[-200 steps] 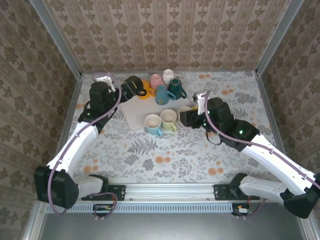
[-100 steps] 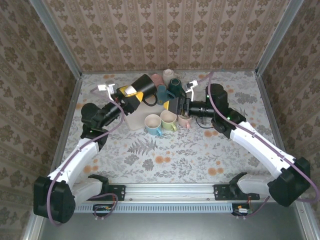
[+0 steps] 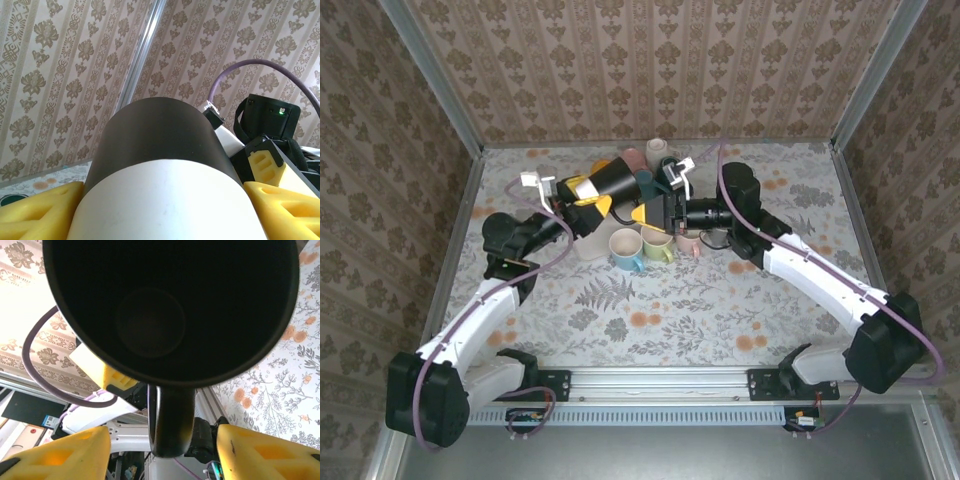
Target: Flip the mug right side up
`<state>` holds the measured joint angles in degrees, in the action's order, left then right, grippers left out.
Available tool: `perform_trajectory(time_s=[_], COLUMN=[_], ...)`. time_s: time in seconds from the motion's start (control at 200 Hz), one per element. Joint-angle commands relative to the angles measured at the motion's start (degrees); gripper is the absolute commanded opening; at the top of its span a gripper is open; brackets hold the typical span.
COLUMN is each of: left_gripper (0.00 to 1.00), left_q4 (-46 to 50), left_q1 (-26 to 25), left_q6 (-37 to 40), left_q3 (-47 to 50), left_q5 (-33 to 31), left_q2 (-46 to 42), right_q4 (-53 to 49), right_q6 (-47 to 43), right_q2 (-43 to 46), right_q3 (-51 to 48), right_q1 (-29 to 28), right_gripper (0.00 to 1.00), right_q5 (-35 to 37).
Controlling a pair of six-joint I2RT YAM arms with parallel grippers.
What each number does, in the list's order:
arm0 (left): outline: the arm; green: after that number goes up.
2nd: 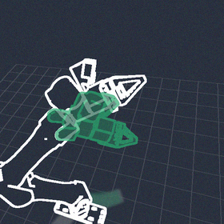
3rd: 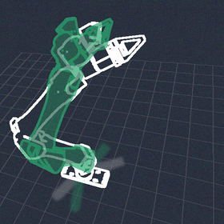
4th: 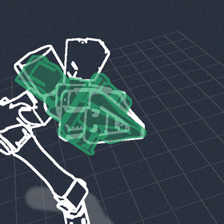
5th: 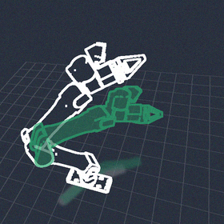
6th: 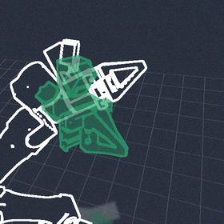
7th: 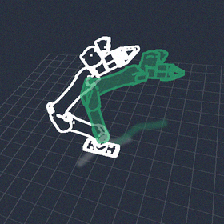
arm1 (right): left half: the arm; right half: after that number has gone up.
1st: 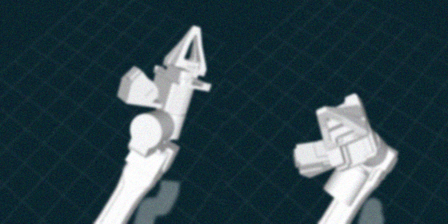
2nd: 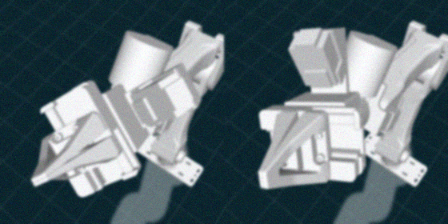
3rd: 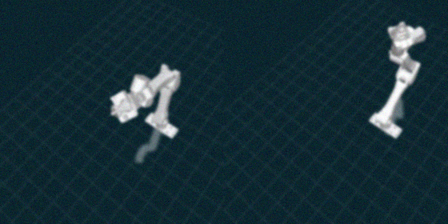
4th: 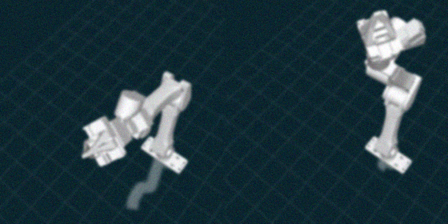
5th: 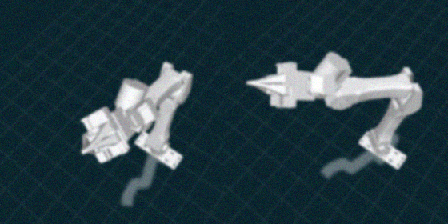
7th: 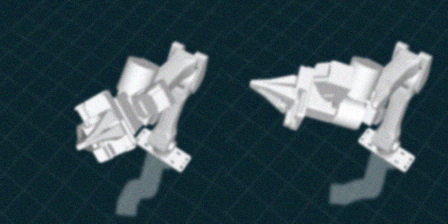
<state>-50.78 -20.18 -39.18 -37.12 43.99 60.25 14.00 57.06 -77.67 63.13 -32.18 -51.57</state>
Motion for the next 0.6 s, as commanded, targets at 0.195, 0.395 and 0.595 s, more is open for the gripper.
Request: perform_trajectory(time_s=[0.195,0.395,0.595], left_gripper=[0.41,0.8,1.0], left_q4=[-1.0,5.2,28.1], left_q1=[-2.7,-3.2,-3.6], left_q6=[7.6,11.0,16.5], left_q3=[-0.1,0.8,-2.5], left_q5=[0.6,-2.4,-16.6], left_q2=[-3.4,-6.7,-12.5], right_q4=[1.5,-0.7,-15.2], right_q6=[0.8,-1.5,-13.5], right_q2=[-4.2,-2.9,2.1], right_q3=[3.4,2.9,4.4], right_q1=[-2.5,-2.5,-3.0], right_gripper=[0.34,0.0,0.0], right_q5=[0.4,4.0,11.3])
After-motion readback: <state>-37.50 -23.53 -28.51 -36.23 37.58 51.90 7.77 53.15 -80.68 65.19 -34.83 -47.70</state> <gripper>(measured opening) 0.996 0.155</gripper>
